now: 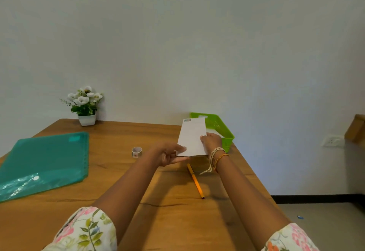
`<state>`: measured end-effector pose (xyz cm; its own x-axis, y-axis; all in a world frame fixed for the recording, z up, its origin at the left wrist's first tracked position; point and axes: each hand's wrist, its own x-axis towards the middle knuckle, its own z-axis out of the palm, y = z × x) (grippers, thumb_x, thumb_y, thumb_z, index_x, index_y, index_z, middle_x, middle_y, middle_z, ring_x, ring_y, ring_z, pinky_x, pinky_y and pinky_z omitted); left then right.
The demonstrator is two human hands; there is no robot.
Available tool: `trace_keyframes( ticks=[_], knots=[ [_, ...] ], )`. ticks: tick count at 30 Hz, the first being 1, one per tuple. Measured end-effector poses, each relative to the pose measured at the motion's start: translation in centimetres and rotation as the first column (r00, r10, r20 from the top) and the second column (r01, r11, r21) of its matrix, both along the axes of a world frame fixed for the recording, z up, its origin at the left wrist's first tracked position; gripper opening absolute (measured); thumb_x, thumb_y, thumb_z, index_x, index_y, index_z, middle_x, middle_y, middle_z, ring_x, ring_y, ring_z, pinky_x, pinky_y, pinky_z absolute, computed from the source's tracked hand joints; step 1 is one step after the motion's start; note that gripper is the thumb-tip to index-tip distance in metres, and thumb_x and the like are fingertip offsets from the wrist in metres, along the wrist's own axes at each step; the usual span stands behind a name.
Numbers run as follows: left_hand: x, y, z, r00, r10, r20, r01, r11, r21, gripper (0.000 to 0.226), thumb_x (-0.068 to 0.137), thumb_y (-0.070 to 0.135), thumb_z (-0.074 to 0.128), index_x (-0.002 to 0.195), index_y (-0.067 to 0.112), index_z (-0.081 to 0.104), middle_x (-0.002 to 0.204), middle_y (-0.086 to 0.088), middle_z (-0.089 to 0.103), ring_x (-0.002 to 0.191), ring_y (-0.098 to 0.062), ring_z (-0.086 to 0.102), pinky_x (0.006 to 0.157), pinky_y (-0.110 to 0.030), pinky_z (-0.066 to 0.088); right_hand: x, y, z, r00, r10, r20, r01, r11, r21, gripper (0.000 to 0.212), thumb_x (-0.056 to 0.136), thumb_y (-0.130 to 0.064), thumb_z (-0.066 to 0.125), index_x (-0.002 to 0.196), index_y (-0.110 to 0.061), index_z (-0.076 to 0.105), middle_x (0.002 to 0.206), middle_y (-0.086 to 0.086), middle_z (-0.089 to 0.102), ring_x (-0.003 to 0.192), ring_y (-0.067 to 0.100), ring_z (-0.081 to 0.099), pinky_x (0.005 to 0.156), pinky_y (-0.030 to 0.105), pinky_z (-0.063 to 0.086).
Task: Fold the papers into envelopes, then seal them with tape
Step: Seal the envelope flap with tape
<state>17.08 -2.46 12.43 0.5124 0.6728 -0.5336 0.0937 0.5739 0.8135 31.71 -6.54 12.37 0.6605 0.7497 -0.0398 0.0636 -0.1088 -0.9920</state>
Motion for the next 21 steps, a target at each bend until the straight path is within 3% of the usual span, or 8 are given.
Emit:
trace_keyframes(
  ticks=[2, 4, 5, 8, 11, 16, 19, 21],
  knots=[
    [1.2, 0.1, 0.3, 1.000, 0.014, -0.006, -0.014, 0.999, 0.042, 0.032, 0.088, -0.003, 0.061, 0.119, -0.009, 0.053, 0.100, -0.017, 0.065, 0.100, -0.026, 0.065, 0.073, -0.031, 0.060, 0.9, 0.1, 0.4, 1.000, 0.025, 0.009, -0.024, 0.999, -0.042, 0.024, 0.089, -0.001, 0.052, 0.108, 0.005, 0.065, 0.109, 0.019, 0.065, 0.090, 0.026, 0.059, 0.045, 0.017, 0.041],
    [2.5, 0.5, 0.7, 0.999, 0.040, 0.023, -0.041, 0.997, 0.067, 0.031, 0.090, -0.004, 0.058, 0.120, -0.011, 0.053, 0.115, -0.017, 0.063, 0.114, -0.027, 0.061, 0.090, -0.030, 0.053, 1.9, 0.2, 0.8, 0.998, 0.060, 0.012, -0.058, 0.988, -0.143, 0.020, 0.092, -0.008, 0.052, 0.107, -0.001, 0.062, 0.112, 0.021, 0.064, 0.100, 0.033, 0.061, 0.058, 0.022, 0.046],
    [3.3, 0.7, 1.0, 0.998, 0.056, 0.037, -0.059, 0.995, 0.084, 0.030, 0.091, -0.006, 0.056, 0.120, -0.012, 0.052, 0.122, -0.018, 0.061, 0.117, -0.028, 0.059, 0.094, -0.030, 0.050, 2.3, 0.1, 1.0, 0.996, 0.079, -0.050, -0.087, 0.979, -0.186, 0.013, 0.091, -0.008, 0.052, 0.103, -0.004, 0.059, 0.104, 0.021, 0.065, 0.094, 0.035, 0.062, 0.064, 0.030, 0.050],
    [5.8, 1.4, 2.0, 0.997, 0.075, 0.023, -0.078, 0.982, 0.171, 0.030, 0.091, -0.008, 0.055, 0.121, -0.013, 0.053, 0.129, -0.021, 0.057, 0.119, -0.031, 0.057, 0.095, -0.033, 0.049, 3.5, 0.1, 1.7, 0.970, 0.066, -0.236, -0.114, 0.973, -0.198, 0.015, 0.088, 0.007, 0.047, 0.099, -0.003, 0.051, 0.075, 0.014, 0.055, 0.063, 0.026, 0.055, 0.048, 0.033, 0.048],
    [8.1, 2.5, 3.0, 0.997, 0.071, 0.037, -0.077, 0.976, 0.206, 0.030, 0.090, -0.009, 0.055, 0.119, -0.014, 0.053, 0.128, -0.022, 0.057, 0.118, -0.033, 0.058, 0.091, -0.034, 0.051, 4.9, 1.0, 2.8, 0.974, 0.011, -0.227, -0.040, 0.991, -0.125, 0.021, 0.088, 0.014, 0.045, 0.102, -0.001, 0.050, 0.072, 0.013, 0.052, 0.060, 0.024, 0.052, 0.031, 0.022, 0.046],
    [11.0, 4.7, 3.0, 0.997, 0.072, 0.024, -0.076, 0.970, 0.232, 0.031, 0.087, -0.014, 0.056, 0.118, -0.014, 0.052, 0.122, -0.023, 0.057, 0.113, -0.035, 0.059, 0.080, -0.033, 0.056, 7.8, 2.7, 3.0, 0.983, -0.056, -0.174, 0.035, 0.992, -0.123, 0.026, 0.086, 0.017, 0.049, 0.109, 0.007, 0.053, 0.077, 0.016, 0.055, 0.058, 0.024, 0.055, 0.030, 0.021, 0.046],
    [12.2, 6.2, 1.8, 0.992, 0.116, -0.041, -0.100, 0.954, 0.282, 0.014, 0.081, -0.018, 0.061, 0.091, -0.010, 0.054, 0.091, -0.021, 0.058, 0.078, -0.031, 0.064, 0.053, -0.027, 0.058, 9.2, 4.1, 1.8, 0.988, -0.059, -0.145, 0.037, 0.988, -0.151, 0.019, 0.084, 0.018, 0.051, 0.097, 0.005, 0.053, 0.089, 0.020, 0.055, 0.058, 0.024, 0.054, 0.031, 0.022, 0.048],
    [12.8, 7.0, 1.1, 0.986, 0.132, -0.098, -0.092, 0.936, 0.340, 0.018, 0.079, -0.017, 0.065, 0.081, -0.006, 0.050, 0.077, -0.017, 0.054, 0.058, -0.026, 0.058, 0.043, -0.027, 0.054, 10.0, 5.2, 0.9, 0.990, -0.073, -0.122, 0.051, 0.983, -0.178, 0.016, 0.082, 0.019, 0.054, 0.077, 0.005, 0.049, 0.080, 0.018, 0.055, 0.056, 0.024, 0.054, 0.032, 0.024, 0.049]
  ],
)
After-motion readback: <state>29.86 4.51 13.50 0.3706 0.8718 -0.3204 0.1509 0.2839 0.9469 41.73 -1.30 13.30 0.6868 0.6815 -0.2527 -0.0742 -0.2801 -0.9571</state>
